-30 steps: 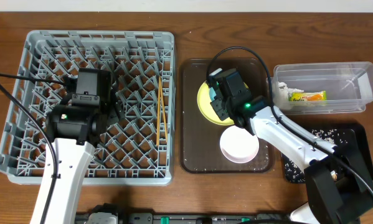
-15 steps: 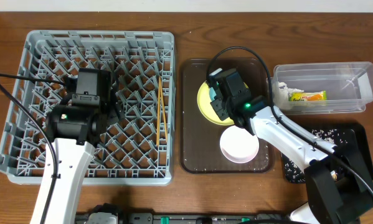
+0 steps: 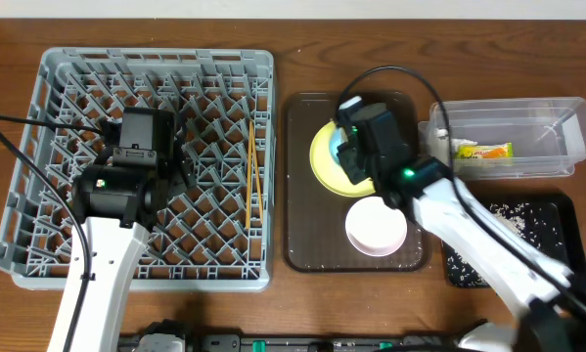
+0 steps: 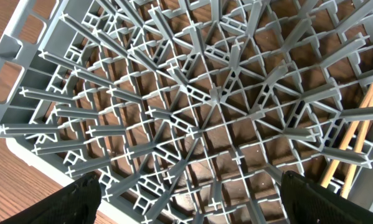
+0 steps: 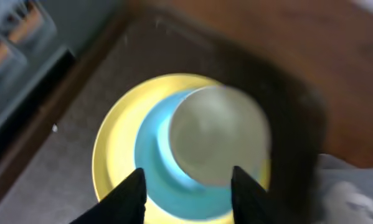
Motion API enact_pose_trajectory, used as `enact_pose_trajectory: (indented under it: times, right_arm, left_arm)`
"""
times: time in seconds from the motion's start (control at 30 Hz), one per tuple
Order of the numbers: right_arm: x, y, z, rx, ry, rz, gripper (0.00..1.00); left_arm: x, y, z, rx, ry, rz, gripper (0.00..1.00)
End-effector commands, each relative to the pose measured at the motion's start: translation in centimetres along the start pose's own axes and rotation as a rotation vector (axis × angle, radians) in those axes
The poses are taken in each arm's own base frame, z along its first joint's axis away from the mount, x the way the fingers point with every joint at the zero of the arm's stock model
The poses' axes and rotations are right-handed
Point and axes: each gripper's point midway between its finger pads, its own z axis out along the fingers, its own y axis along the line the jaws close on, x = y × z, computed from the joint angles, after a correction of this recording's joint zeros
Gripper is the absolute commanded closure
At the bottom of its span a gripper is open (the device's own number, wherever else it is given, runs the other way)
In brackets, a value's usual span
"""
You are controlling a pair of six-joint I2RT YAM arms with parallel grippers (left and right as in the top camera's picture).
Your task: Sort waste into correct bins and load items into the dishwasher rack
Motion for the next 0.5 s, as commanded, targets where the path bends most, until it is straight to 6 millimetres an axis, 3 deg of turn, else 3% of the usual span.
enact_pose_trajectory:
  times: [0.0,0.17,0.33,0.4,0.43,0.47]
  right_arm:
    - [-1.6,-3.4,-3.3,0.137,-0.070,0.097,0.56]
    - [-0.4,-9.8,-7.4,0.398,-0.084,0.296,0.56]
    - [2.5,-16.0,-11.6,0.634,-0.094,0.535,0.53]
    - [4.1,-18.2,-13.1,0.726,-0.091,0.628,0.41]
    - [4.8,-19.0,-13.7,0.759,-0.086,0.664,0.25]
    - [5.7,-19.9,-14.3,0.797,-0.078,0.705,0.16]
  left_arm:
    - [0.1,0.5,0.2,-0.025,0.002,-0.004,0.07]
    - [0.1,0.5,0.2,-0.026,0.002,-0.004,0.07]
    - [0.1,0.5,0.2,-0.026,0.002,-0.004,0.07]
    - [0.1,0.5,0.2,-0.025,0.002,-0.004,0.07]
    - [0.1,0.5,0.2,-0.026,0.002,-0.004,0.07]
    - [0.1,0.5,0.2,-0.025,0.002,-0.004,0.07]
